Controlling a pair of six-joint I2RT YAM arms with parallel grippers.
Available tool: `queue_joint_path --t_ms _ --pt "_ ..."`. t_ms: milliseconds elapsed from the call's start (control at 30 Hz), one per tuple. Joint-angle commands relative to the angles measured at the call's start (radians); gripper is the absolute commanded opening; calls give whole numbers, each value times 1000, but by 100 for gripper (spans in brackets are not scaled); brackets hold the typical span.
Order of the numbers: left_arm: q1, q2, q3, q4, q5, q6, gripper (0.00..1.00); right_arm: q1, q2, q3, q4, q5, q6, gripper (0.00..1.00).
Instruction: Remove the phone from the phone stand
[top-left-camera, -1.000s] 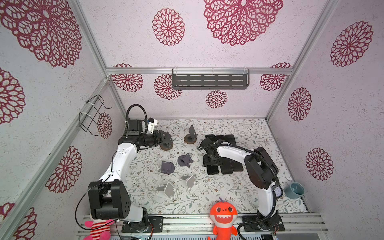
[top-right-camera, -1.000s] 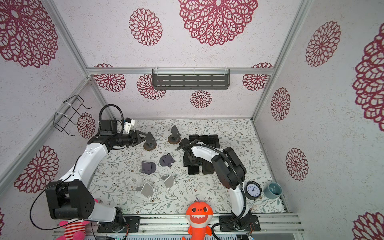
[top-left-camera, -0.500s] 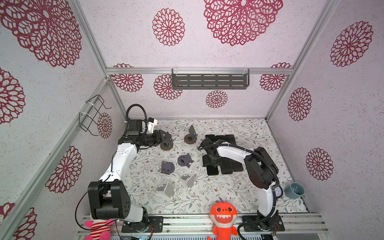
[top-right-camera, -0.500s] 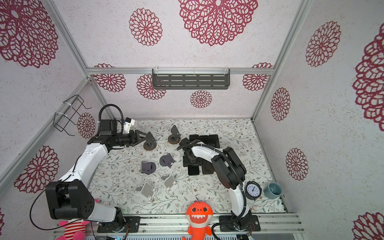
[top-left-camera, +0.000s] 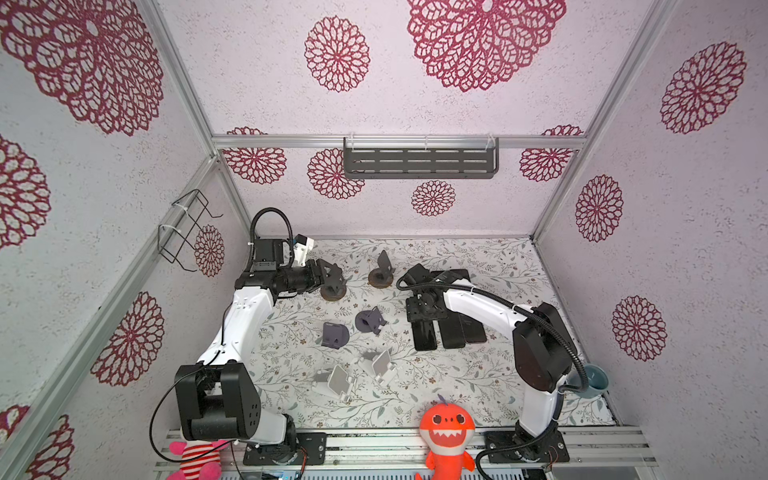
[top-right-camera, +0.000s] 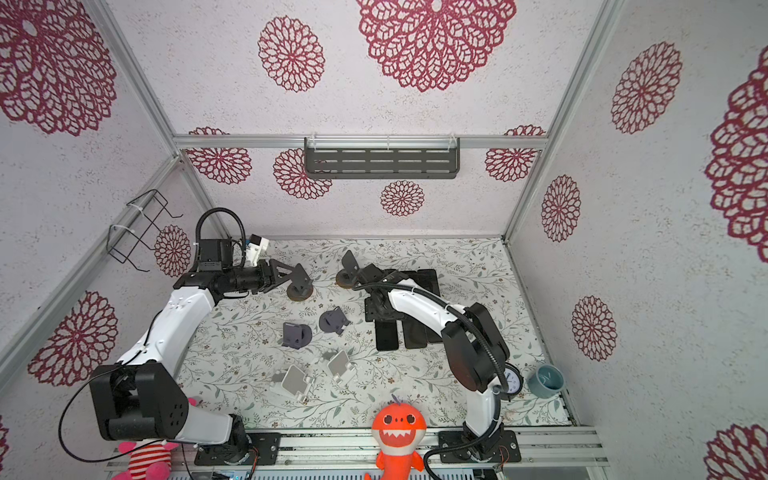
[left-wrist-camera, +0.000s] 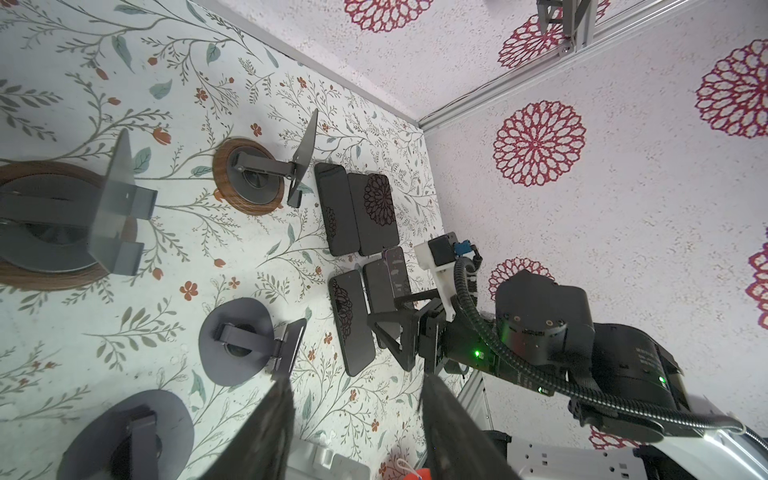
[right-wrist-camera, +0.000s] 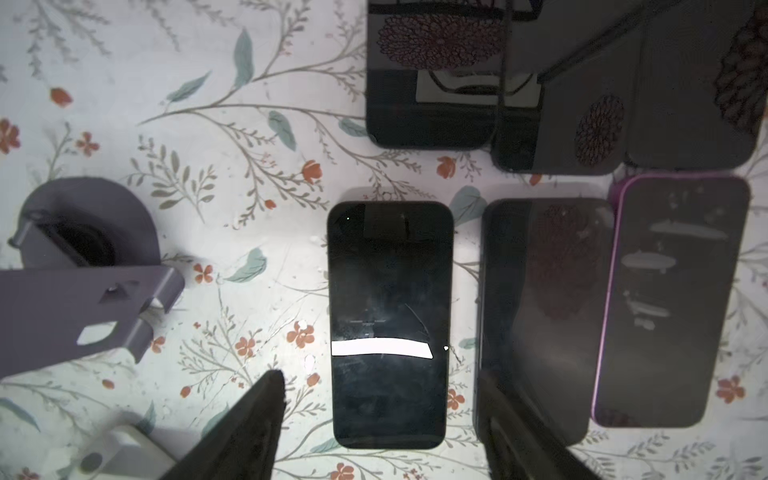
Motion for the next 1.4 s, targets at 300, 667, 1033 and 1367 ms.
queue_joint_path --t_ms 300,667,1033,1367 --pt "15 -26 -11 21 11 -2 54 80 122 58 36 -56 2 22" --pt "16 -26 -11 22 13 -2 53 76 185 52 6 8 -7 22" --pt "15 -24 -12 24 11 -2 53 47 172 4 12 26 -12 22" --pt "17 -23 -13 24 8 -3 53 30 153 -23 39 16 -29 23"
